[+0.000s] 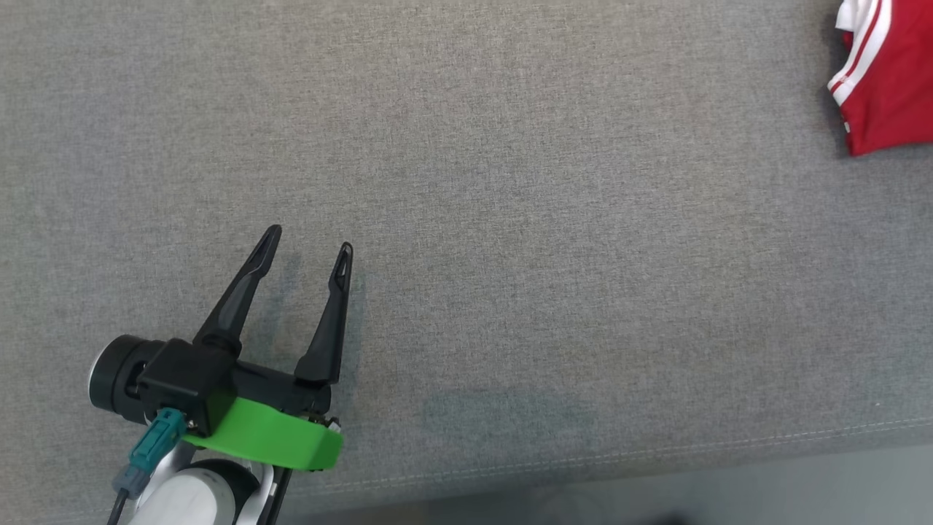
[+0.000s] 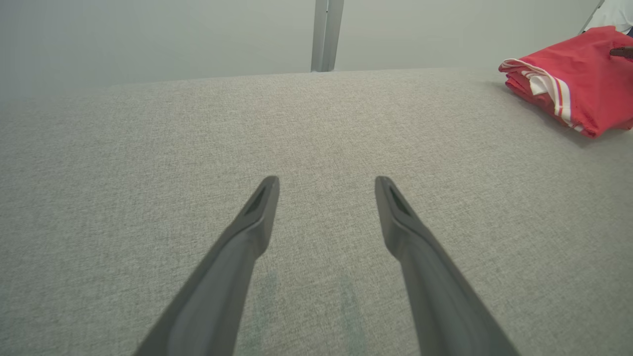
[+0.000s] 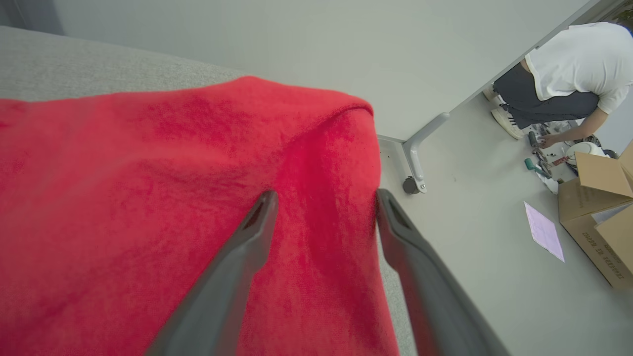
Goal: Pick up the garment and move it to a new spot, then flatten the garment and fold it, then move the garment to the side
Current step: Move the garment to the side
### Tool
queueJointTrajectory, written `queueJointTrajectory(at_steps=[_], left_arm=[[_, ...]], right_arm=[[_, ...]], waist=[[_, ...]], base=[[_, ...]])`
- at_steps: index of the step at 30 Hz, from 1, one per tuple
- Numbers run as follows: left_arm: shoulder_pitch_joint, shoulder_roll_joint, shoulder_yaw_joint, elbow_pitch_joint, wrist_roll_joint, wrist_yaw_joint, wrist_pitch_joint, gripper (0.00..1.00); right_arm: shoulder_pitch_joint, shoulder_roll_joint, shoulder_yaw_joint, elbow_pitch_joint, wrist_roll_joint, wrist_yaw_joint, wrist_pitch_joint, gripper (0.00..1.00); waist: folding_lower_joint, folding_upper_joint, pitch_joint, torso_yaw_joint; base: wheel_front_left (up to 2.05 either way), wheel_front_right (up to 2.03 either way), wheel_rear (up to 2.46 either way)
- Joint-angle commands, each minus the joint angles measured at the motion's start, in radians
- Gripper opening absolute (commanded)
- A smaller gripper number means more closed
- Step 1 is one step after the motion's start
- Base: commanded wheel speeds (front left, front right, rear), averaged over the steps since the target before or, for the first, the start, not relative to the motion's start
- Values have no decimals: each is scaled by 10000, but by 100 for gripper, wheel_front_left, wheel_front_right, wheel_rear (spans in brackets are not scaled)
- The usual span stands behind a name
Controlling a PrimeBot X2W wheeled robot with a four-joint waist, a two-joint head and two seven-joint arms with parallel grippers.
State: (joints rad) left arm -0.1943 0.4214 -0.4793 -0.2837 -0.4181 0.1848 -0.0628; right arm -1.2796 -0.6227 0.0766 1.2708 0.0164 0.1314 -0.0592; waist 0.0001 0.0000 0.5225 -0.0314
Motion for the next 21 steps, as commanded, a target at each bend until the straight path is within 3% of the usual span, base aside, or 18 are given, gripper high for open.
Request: queueJointTrajectory(at_steps=[1, 11, 21], left_arm=[[11, 68, 56, -43, 94, 76, 24, 100], [-122, 163, 26, -54, 118, 112, 90, 100], [-277, -174, 95, 330, -353, -68, -249, 100]], right_arm=[[44, -123, -129, 27, -254, -14, -135, 100], [420, 105, -1473, -110, -1342, -14, -623, 100], [332, 1040, -1900, -280, -1327, -14, -1225, 100]], waist=[[-1, 0, 64, -11], [-1, 0, 66, -336], [-1, 0, -833, -666]], base=[[0, 0, 0], [0, 0, 0], [0, 0, 0]])
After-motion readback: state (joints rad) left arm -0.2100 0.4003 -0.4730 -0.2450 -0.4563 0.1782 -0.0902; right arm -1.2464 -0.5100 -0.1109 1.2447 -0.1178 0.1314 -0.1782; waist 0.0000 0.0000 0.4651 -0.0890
